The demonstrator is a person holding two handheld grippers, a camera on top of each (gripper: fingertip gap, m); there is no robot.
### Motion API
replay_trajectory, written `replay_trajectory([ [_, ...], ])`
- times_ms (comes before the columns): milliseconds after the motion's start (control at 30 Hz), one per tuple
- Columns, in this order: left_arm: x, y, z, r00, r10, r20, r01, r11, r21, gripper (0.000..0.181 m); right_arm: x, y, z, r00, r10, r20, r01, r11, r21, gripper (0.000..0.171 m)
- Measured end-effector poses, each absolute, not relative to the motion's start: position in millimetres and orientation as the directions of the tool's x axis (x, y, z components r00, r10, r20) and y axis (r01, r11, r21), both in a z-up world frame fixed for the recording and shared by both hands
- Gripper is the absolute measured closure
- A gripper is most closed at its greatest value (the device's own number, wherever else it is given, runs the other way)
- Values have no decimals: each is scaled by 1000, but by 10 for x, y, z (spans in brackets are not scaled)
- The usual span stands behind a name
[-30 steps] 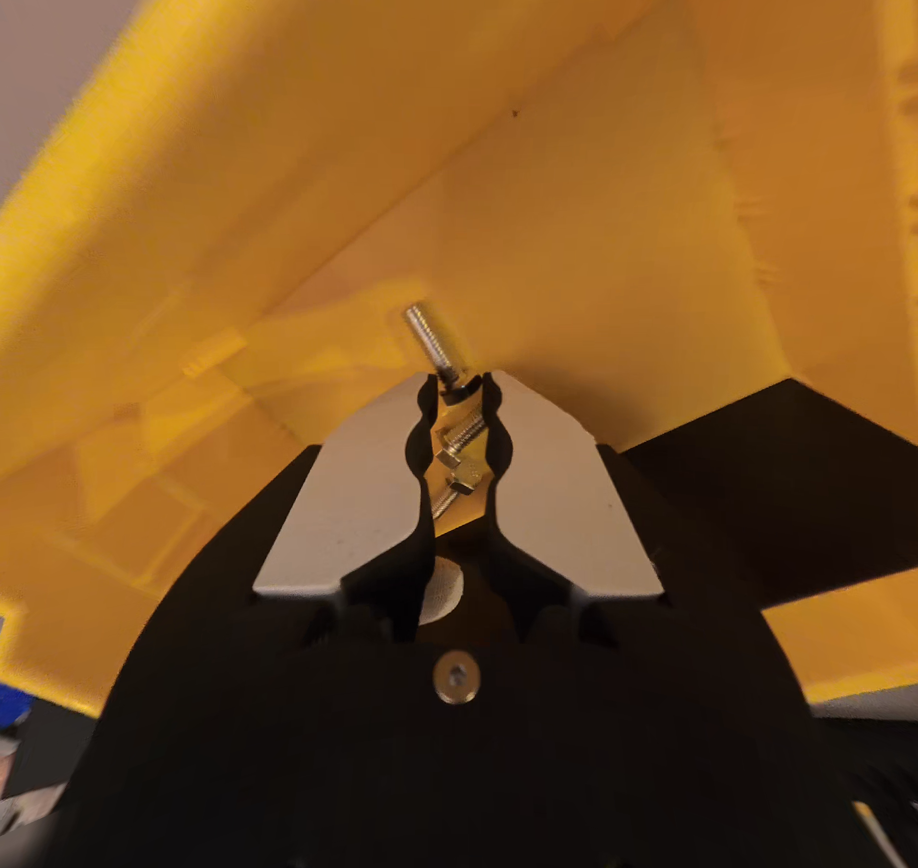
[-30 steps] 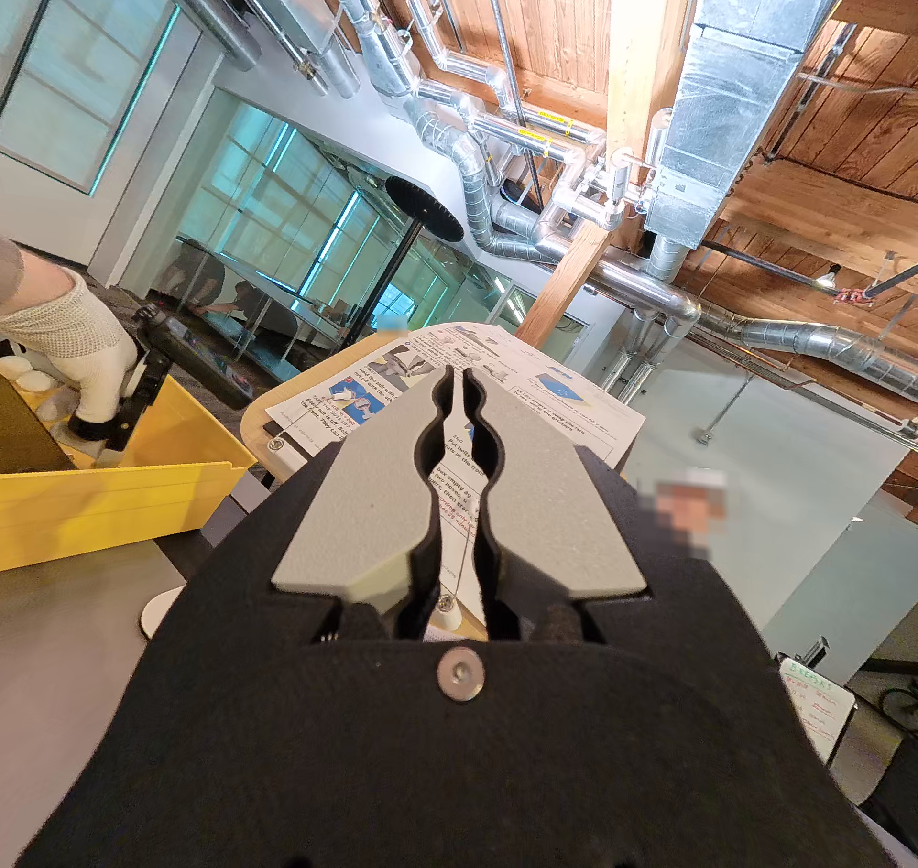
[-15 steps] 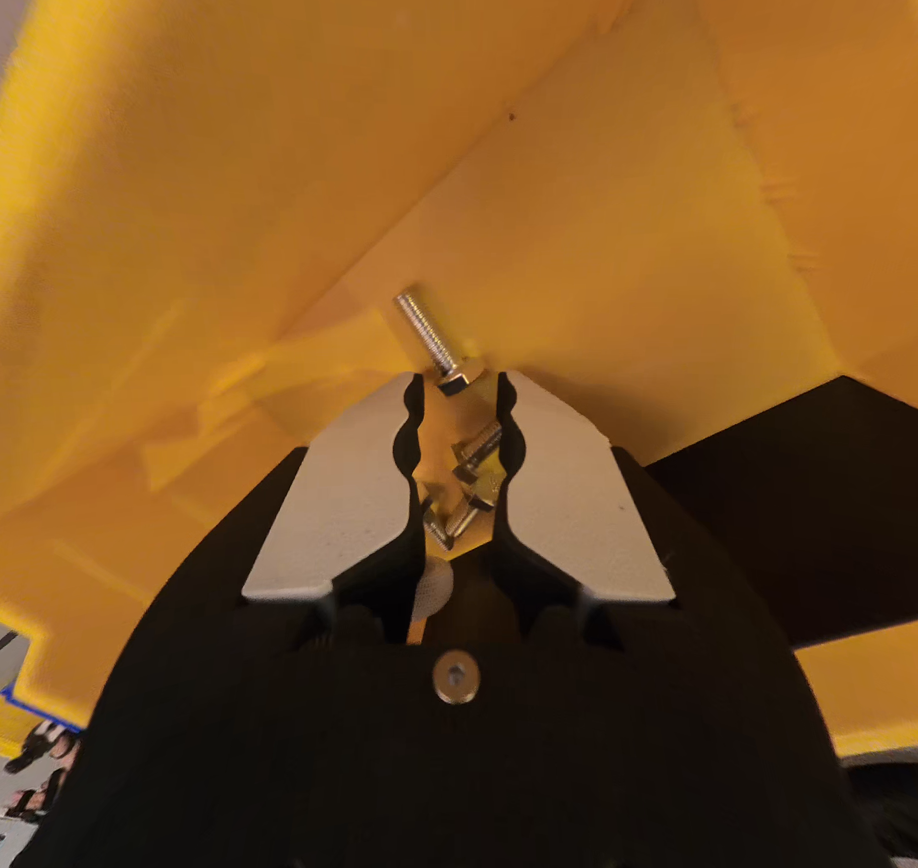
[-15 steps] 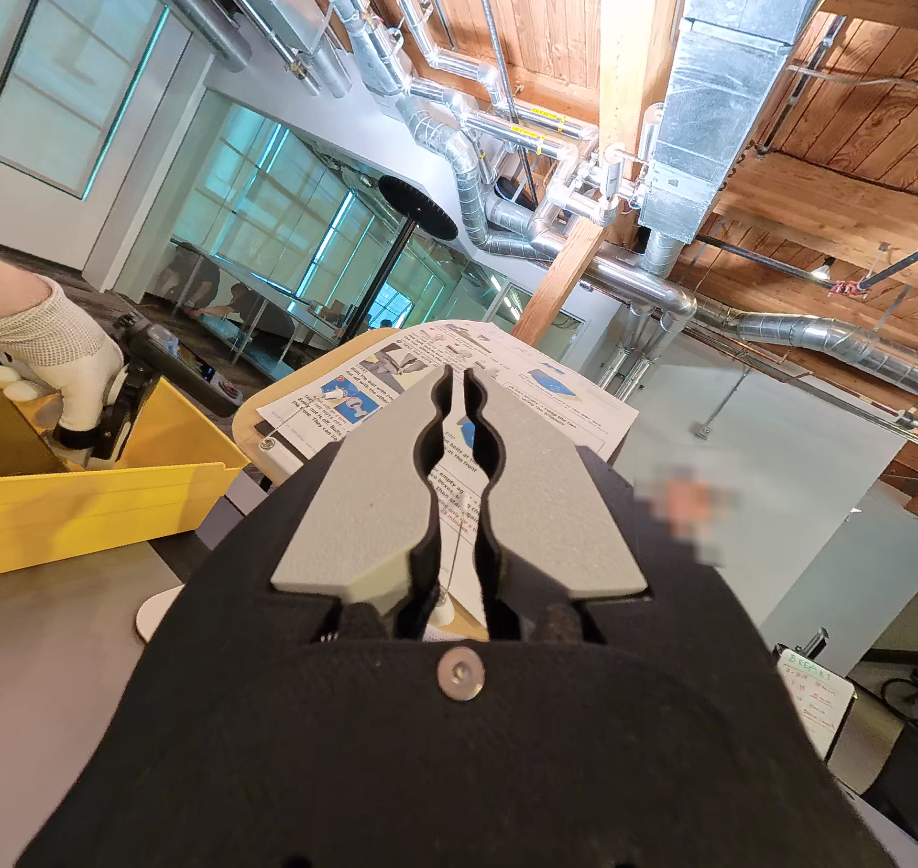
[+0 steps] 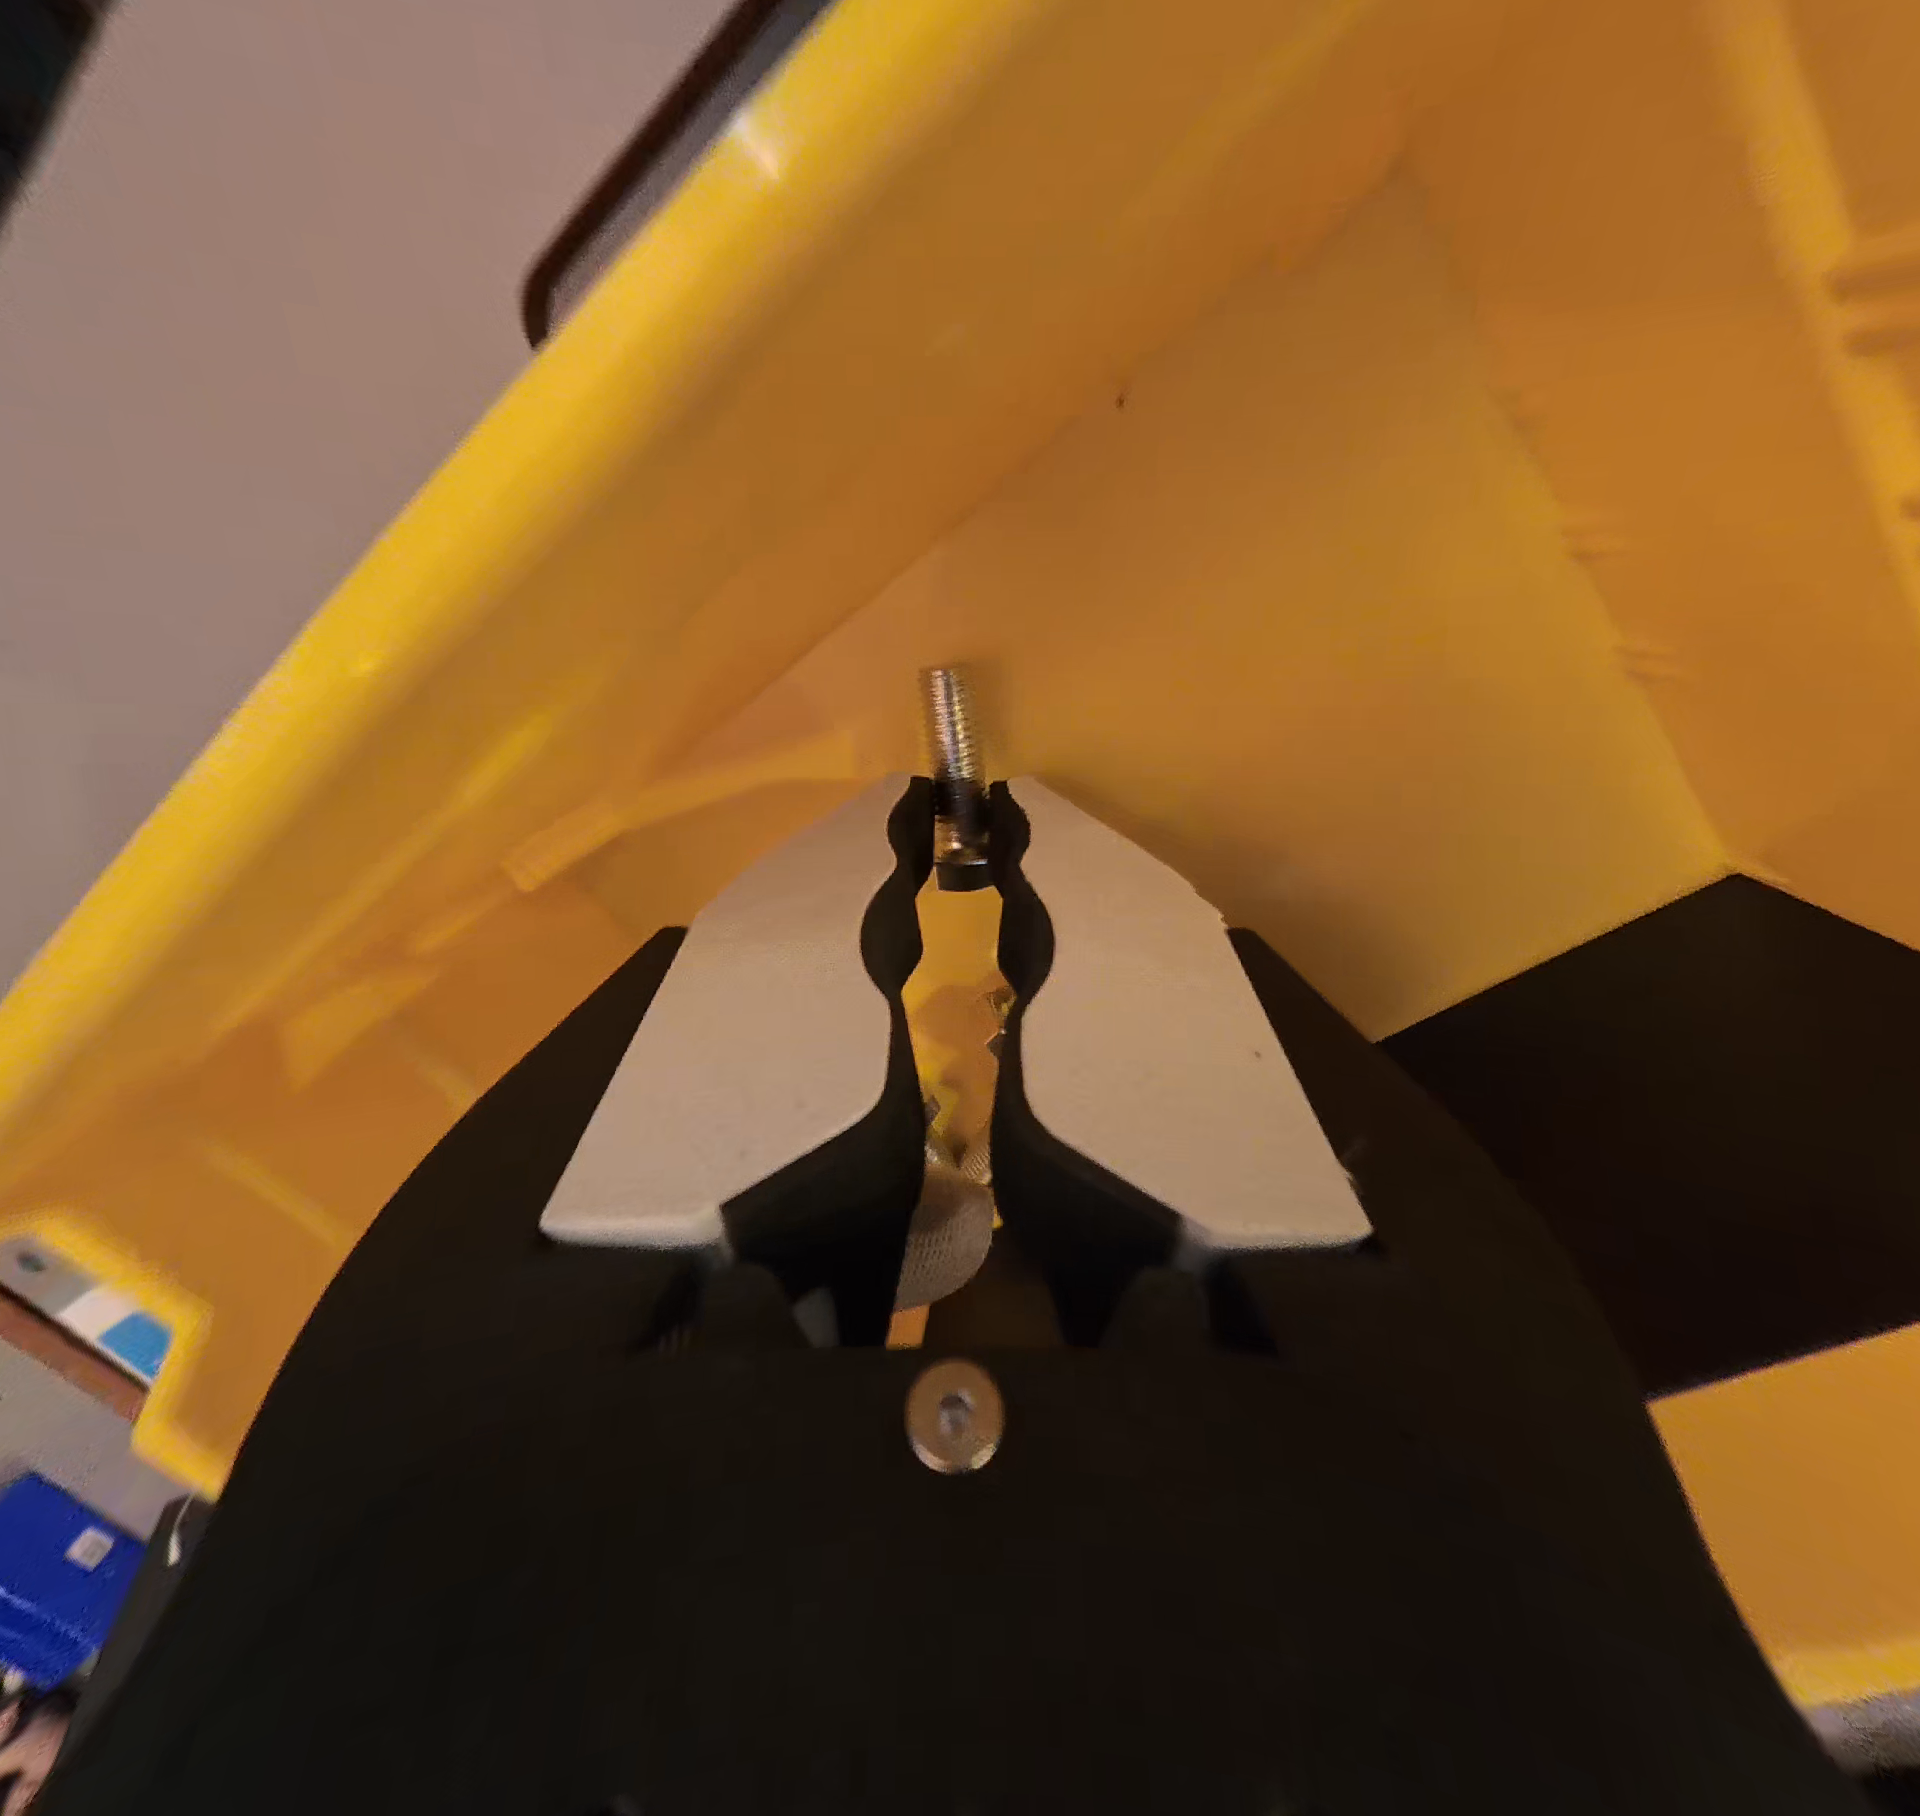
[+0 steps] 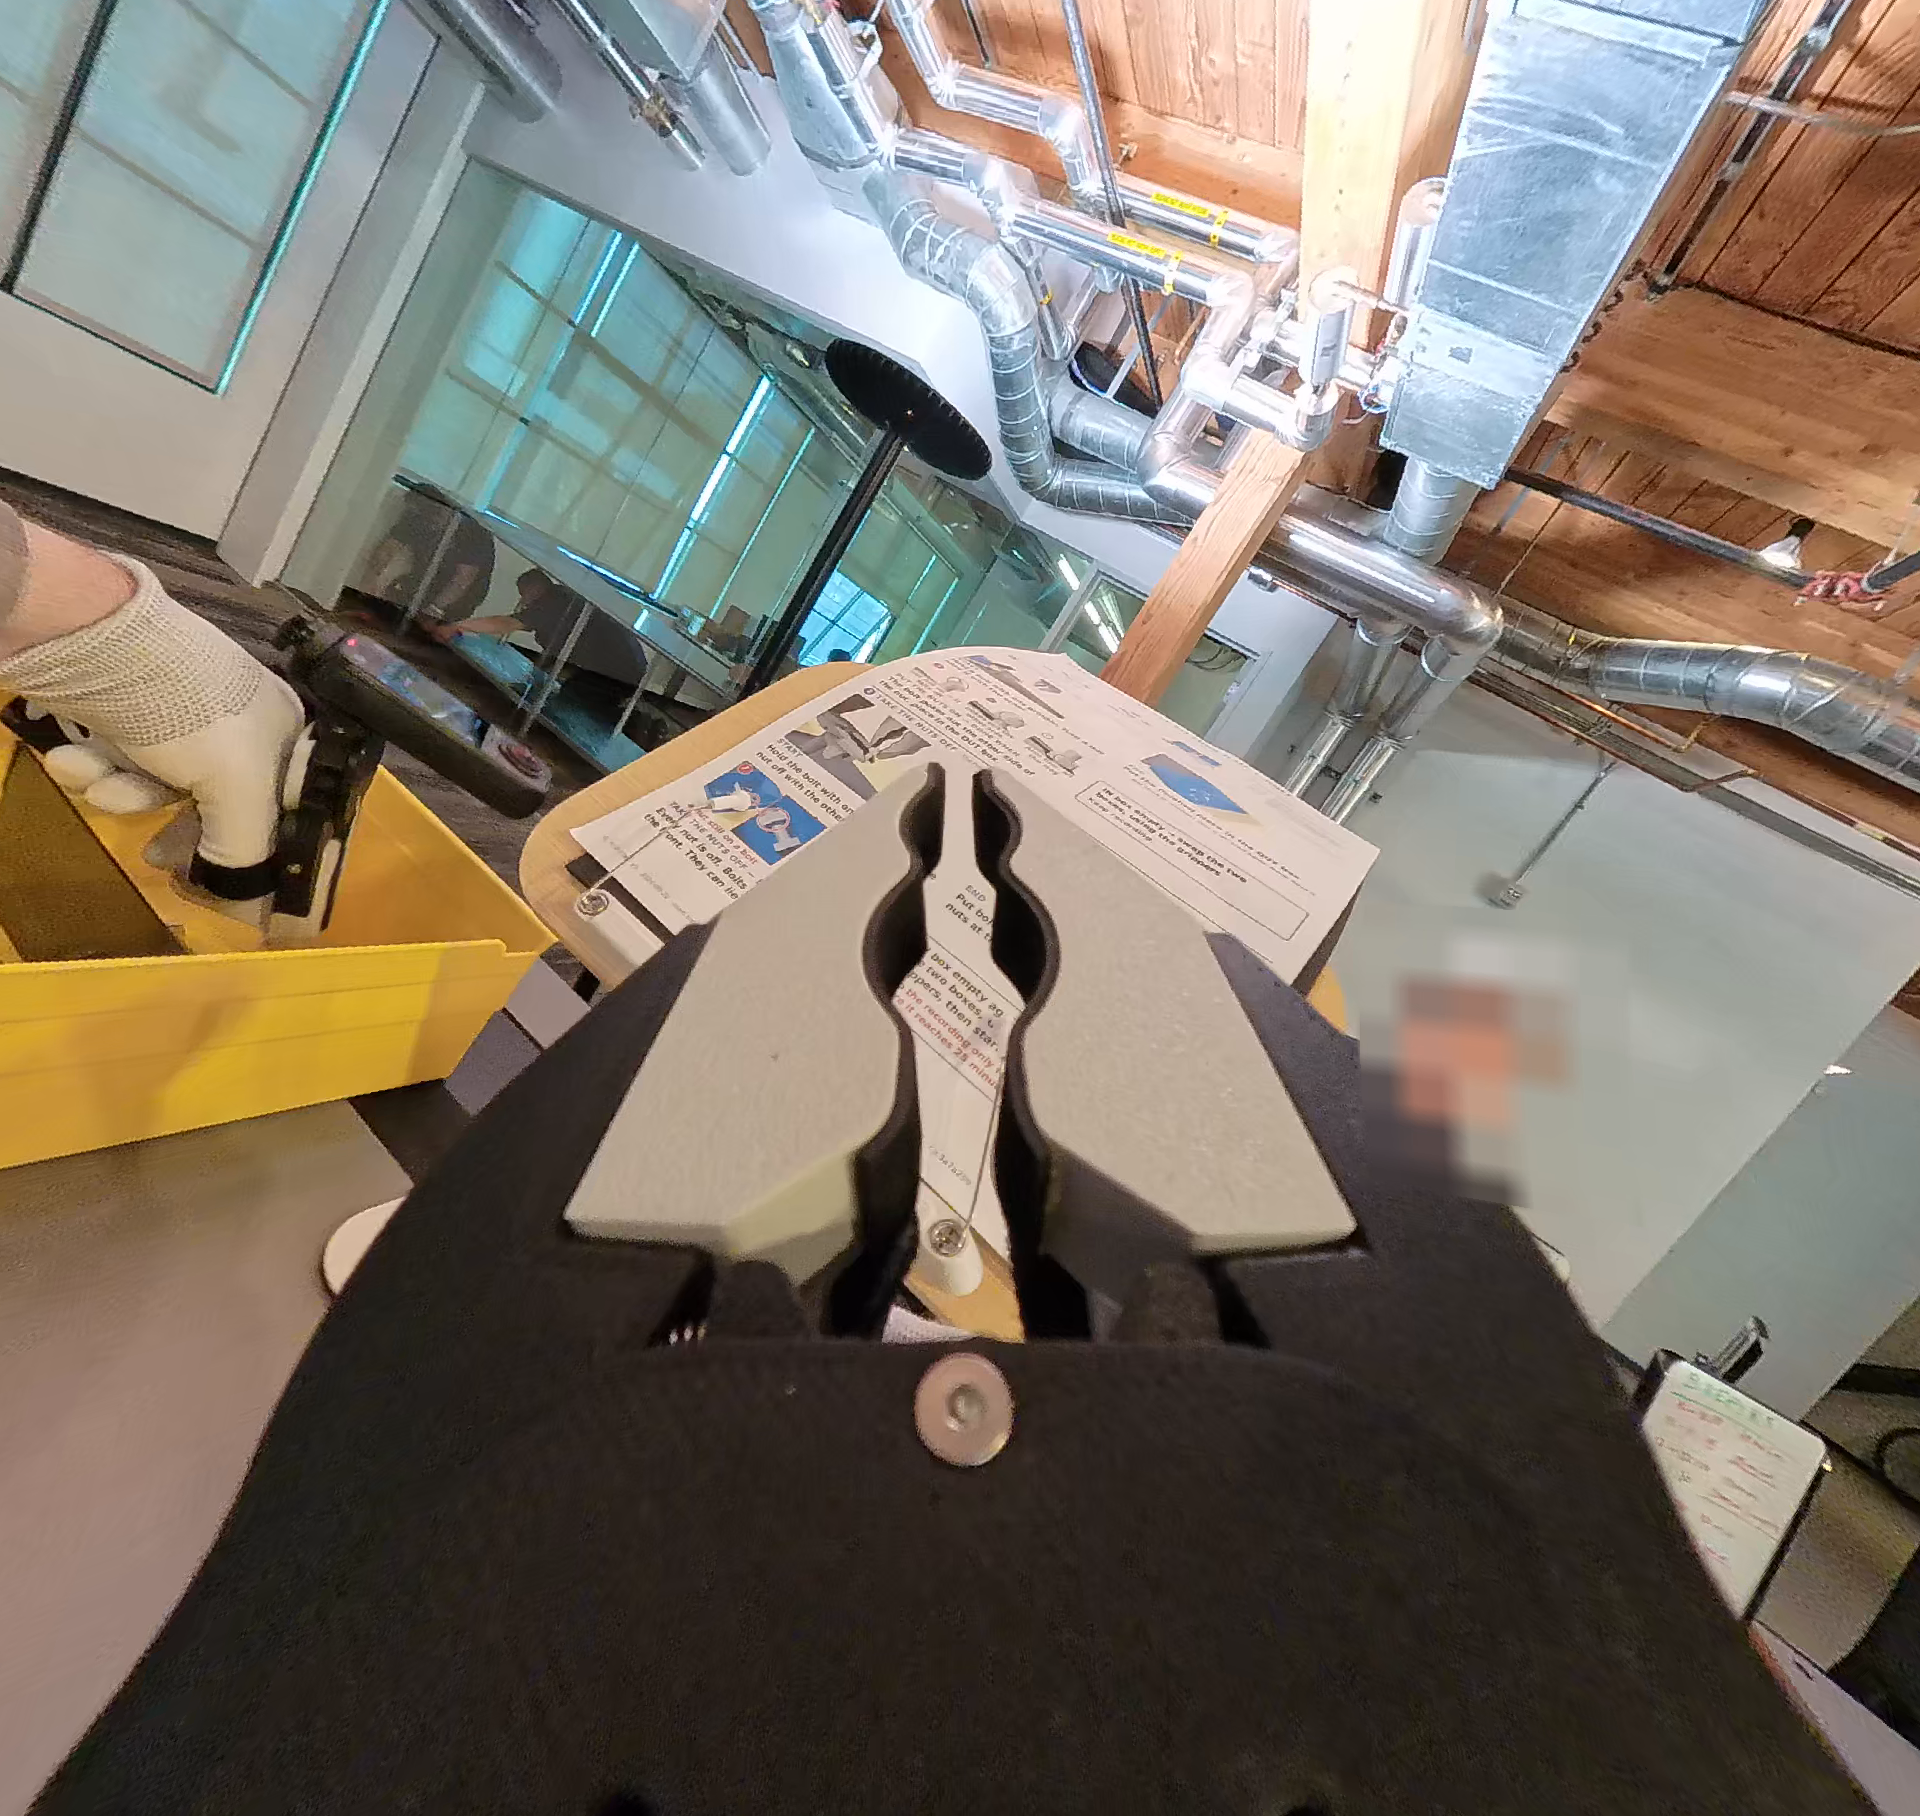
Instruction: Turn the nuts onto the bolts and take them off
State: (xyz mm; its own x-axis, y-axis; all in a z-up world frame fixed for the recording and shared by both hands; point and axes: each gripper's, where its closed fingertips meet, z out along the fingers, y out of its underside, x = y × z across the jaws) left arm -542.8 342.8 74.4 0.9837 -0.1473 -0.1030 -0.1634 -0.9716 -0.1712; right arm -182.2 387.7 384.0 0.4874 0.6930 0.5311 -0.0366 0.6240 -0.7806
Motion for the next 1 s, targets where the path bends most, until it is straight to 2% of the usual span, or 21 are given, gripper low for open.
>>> replay_trajectory([
  [33,-5433,3455,807,983,-140,-117,-162,-964,-209,171,-1830,3874,3834,482,701,526,-41,618,-785,166],
  [133,-5268,3540,1109,992,-122,-40,-128,-923,-364,171,-1860,3852,3825,473,724,502,-66,597,-800,158],
  [233,-5163,3577,1529,985,-141,-95,-170,-840,-515,171,-1987,3783,3720,400,789,466,-86,539,-838,157],
  [433,-4808,3487,2271,925,-63,-375,-343,-566,-750,171,-2298,3538,3519,165,972,169,-245,206,-947,149],
  [500,-4579,3377,2490,876,-25,-482,-436,-469,-769,171,-2421,3434,3396,81,991,110,-230,126,-965,147],
  [733,-3588,2969,2874,779,105,-618,-592,-201,-780,171,-2627,3177,3179,-61,998,25,-185,13,-983,147],
  [1000,-2949,2790,2871,712,152,-686,-677,-112,-727,171,-2752,2720,3087,-239,971,-4,-173,-47,-984,148],
])
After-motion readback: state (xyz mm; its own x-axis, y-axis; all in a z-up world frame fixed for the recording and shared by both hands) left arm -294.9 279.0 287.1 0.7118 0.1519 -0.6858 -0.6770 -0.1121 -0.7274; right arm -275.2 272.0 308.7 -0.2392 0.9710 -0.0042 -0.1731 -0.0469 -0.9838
